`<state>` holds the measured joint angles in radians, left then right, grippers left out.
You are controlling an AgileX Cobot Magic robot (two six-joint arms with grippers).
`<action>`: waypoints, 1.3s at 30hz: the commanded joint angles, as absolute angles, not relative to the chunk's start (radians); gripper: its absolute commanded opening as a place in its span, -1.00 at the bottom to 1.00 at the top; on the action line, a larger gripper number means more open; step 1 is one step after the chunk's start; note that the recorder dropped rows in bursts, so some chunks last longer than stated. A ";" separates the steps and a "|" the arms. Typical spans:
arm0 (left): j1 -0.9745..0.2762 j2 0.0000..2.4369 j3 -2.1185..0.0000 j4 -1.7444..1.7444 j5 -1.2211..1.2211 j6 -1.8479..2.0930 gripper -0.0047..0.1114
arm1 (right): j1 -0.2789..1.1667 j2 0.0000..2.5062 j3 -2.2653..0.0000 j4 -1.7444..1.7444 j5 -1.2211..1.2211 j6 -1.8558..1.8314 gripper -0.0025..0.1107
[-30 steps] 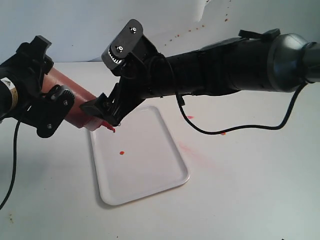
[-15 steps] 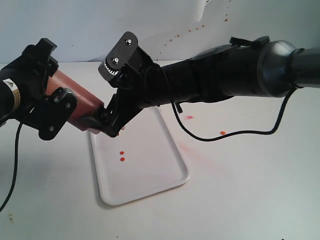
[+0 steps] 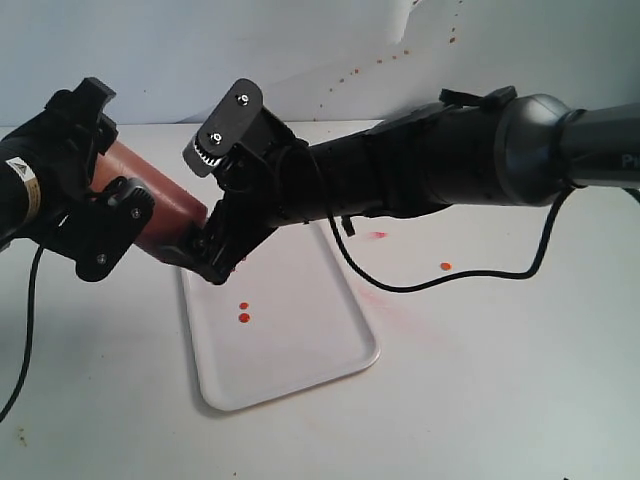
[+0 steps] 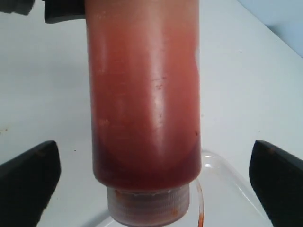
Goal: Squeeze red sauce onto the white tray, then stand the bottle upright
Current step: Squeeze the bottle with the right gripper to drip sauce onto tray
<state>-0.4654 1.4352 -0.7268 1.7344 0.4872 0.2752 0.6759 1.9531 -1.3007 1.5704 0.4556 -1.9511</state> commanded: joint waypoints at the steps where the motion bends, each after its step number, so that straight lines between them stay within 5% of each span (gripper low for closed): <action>1: -0.470 1.422 -0.733 1.744 0.492 0.269 -0.92 | 0.688 1.971 -1.352 1.581 0.448 -1.933 0.90; 16: -0.470 1.422 -0.733 1.744 0.466 0.269 -0.92 | 0.727 2.054 -1.446 1.424 0.478 -1.788 0.90; 20: -0.470 1.422 -0.733 1.744 0.466 0.269 -0.92 | 0.771 2.054 -1.446 1.424 0.298 -1.819 0.90; 27: -0.470 1.422 -0.733 1.744 0.466 0.269 -0.92 | 0.771 2.054 -1.446 1.536 0.307 -1.862 0.69; 30: -0.470 1.422 -0.733 1.744 0.466 0.269 -0.92 | 0.771 2.054 -1.446 1.536 0.297 -1.862 0.45; 32: -0.470 1.422 -0.733 1.744 0.466 0.269 -0.92 | 0.771 2.054 -1.446 1.536 0.297 -1.862 0.12; 36: -0.470 1.422 -0.733 1.744 0.466 0.269 -0.92 | 0.771 2.054 -1.446 1.531 0.289 -1.862 -0.93; 39: -0.470 1.422 -0.733 1.744 0.466 0.269 -0.92 | 0.771 2.054 -1.446 1.525 0.234 -1.861 -0.95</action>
